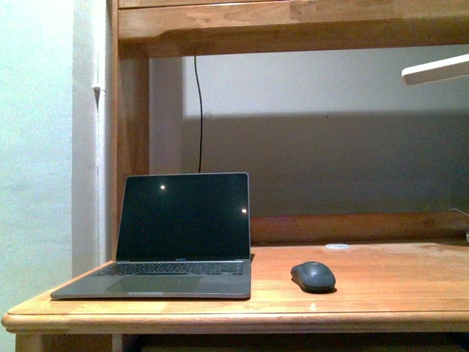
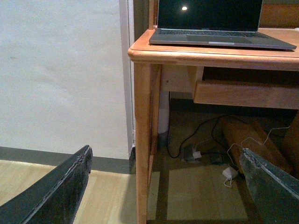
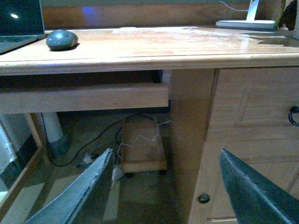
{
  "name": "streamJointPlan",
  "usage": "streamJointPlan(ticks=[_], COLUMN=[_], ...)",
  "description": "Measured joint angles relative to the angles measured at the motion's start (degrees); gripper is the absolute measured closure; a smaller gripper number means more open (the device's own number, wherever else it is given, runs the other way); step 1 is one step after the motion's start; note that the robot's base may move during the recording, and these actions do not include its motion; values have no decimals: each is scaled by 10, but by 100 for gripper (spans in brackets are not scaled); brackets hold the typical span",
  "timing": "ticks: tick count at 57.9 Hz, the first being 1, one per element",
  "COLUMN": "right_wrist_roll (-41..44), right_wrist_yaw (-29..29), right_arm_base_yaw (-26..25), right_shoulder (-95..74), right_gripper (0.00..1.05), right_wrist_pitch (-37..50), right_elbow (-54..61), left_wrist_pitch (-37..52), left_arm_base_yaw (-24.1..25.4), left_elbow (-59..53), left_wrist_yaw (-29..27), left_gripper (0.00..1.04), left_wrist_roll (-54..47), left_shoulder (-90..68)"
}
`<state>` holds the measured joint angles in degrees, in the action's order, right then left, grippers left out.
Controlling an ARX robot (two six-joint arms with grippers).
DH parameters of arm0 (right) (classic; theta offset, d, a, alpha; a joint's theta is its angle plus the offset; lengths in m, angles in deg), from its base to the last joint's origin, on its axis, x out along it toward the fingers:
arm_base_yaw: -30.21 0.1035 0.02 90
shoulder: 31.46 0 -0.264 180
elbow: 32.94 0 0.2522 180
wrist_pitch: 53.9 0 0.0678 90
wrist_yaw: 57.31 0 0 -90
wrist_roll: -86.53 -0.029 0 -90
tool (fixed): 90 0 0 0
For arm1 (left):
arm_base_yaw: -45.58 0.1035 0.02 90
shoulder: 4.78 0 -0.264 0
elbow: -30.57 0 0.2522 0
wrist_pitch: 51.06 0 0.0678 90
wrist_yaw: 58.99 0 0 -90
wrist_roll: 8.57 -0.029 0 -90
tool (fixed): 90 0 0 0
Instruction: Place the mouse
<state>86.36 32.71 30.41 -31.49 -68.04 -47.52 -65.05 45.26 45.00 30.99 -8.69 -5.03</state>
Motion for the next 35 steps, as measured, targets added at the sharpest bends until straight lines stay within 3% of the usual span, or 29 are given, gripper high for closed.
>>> streamJointPlan(ticks=[7,35], right_wrist_roll=[0,0], right_wrist_yaw=[0,0], right_arm_base_yaw=[0,0], right_shoulder=[0,0], right_gripper=[6,7], right_wrist_pitch=[0,0], right_elbow=[0,0], left_wrist_pitch=[0,0], left_arm_base_yaw=[0,0], left_elbow=[0,0], left_wrist_yaw=[0,0], left_gripper=[8,8], left_wrist_roll=[0,0], left_shoulder=[0,0])
